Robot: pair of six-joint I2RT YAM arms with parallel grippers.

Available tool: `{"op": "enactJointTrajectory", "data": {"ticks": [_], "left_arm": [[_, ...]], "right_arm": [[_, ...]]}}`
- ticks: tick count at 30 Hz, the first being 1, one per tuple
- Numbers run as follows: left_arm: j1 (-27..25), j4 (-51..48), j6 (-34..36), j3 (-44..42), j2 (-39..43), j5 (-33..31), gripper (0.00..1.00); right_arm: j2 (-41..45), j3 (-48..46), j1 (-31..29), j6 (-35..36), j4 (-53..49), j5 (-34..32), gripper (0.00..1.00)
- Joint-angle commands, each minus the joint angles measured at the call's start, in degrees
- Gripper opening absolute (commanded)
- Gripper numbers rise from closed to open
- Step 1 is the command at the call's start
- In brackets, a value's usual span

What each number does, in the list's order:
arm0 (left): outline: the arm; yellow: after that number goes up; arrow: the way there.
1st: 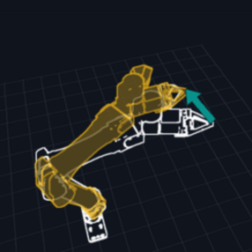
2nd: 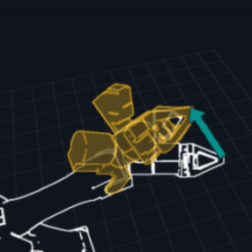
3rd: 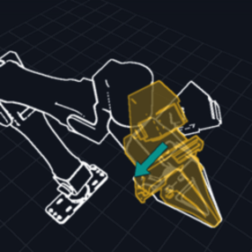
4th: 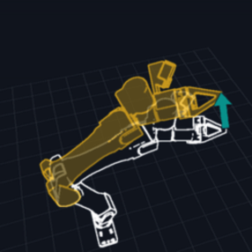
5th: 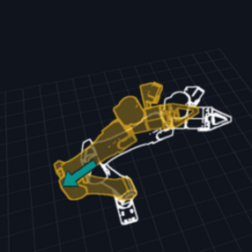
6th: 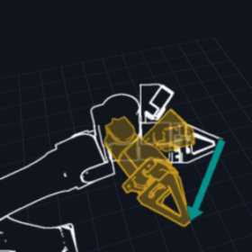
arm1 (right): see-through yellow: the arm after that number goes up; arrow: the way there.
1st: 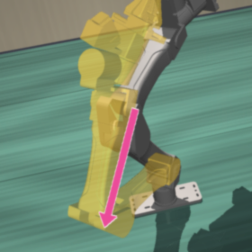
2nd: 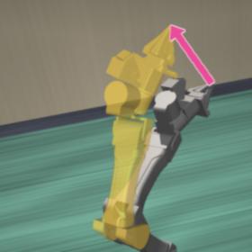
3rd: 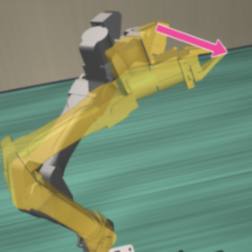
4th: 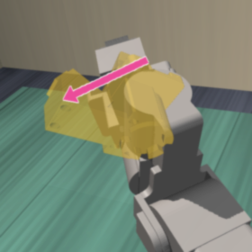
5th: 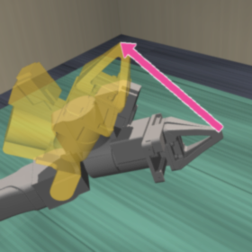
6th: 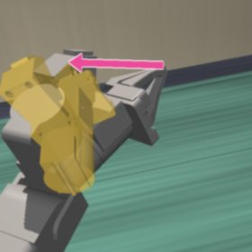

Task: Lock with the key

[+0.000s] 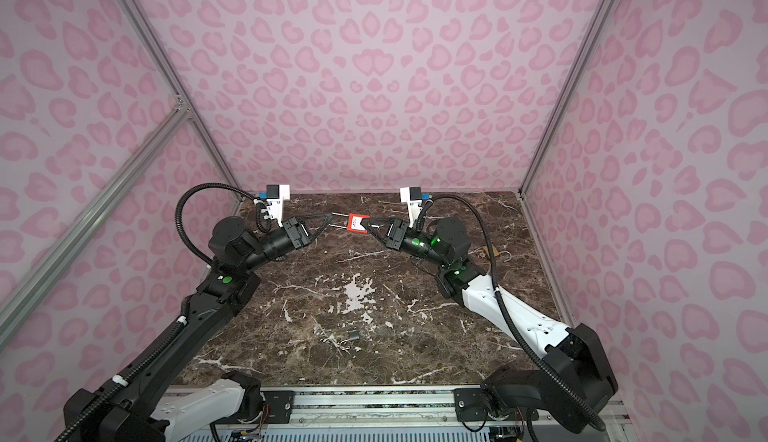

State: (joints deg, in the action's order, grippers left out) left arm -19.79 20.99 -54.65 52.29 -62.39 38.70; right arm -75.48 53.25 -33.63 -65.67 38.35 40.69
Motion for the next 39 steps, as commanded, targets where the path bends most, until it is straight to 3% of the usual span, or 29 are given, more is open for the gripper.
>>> {"op": "enactJointTrajectory", "data": {"ticks": [1, 18, 23, 31, 39], "left_arm": [[0.04, 1.76, 0.61, -0.52, 0.42, 0.28, 0.04], [-0.02, 1.42, 0.78, -1.2, 1.0, 2.17, 0.05], [0.01, 1.66, 0.55, -1.41, 1.65, 1.91, 0.25], [-0.71, 3.8, -0.6, -2.06, 0.81, 2.08, 0.49], [-2.26, 6.15, -1.8, -2.39, 0.1, 1.26, 0.61]], "right_arm": [[-0.59, 0.14, -0.04, -0.6, 3.97, 1.45, 0.13], [-6.31, 3.02, -1.5, -5.95, 12.5, 3.38, 0.11], [-5.32, 2.21, -0.58, -5.01, 11.01, 2.48, 0.12], [-5.7, 1.16, -0.9, -4.87, 11.6, 1.15, 0.12], [-6.49, 0.62, -1.34, -6.04, 14.58, 0.1, 0.12]]}}
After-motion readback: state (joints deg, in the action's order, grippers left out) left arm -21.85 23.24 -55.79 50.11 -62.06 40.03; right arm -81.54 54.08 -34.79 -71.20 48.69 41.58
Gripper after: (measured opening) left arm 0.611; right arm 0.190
